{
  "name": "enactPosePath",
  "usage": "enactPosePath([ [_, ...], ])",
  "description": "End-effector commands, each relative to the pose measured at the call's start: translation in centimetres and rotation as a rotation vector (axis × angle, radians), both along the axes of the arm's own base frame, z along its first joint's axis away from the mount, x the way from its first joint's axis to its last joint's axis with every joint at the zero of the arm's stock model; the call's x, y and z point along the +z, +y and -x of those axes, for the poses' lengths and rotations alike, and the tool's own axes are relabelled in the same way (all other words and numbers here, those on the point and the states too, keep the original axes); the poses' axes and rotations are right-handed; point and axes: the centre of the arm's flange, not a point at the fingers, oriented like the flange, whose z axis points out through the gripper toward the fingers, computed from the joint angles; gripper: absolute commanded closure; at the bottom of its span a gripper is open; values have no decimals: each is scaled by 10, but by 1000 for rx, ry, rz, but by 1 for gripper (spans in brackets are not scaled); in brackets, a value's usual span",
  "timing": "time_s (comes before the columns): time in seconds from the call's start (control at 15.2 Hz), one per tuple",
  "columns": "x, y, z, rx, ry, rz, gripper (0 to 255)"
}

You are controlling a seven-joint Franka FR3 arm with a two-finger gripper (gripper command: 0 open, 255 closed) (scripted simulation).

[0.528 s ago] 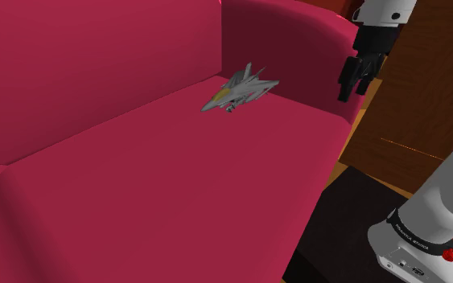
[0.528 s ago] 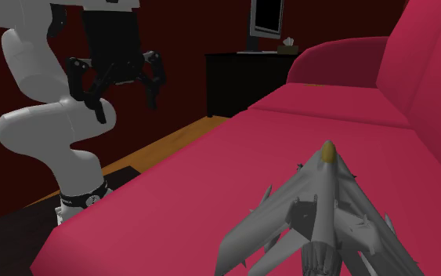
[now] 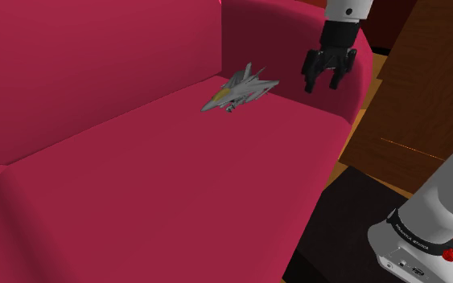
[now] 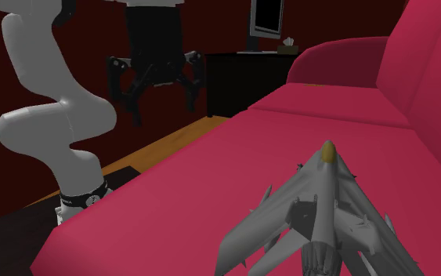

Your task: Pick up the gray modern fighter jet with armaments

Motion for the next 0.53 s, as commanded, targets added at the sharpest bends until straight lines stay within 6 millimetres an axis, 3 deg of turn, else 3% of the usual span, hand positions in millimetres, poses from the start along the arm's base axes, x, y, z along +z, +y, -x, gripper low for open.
enactPosePath([
  [0.0, 1, 6, -27, -69, -3, 1, 0],
  [0.46, 4, 16, -114, -296, -12, 10, 0],
])
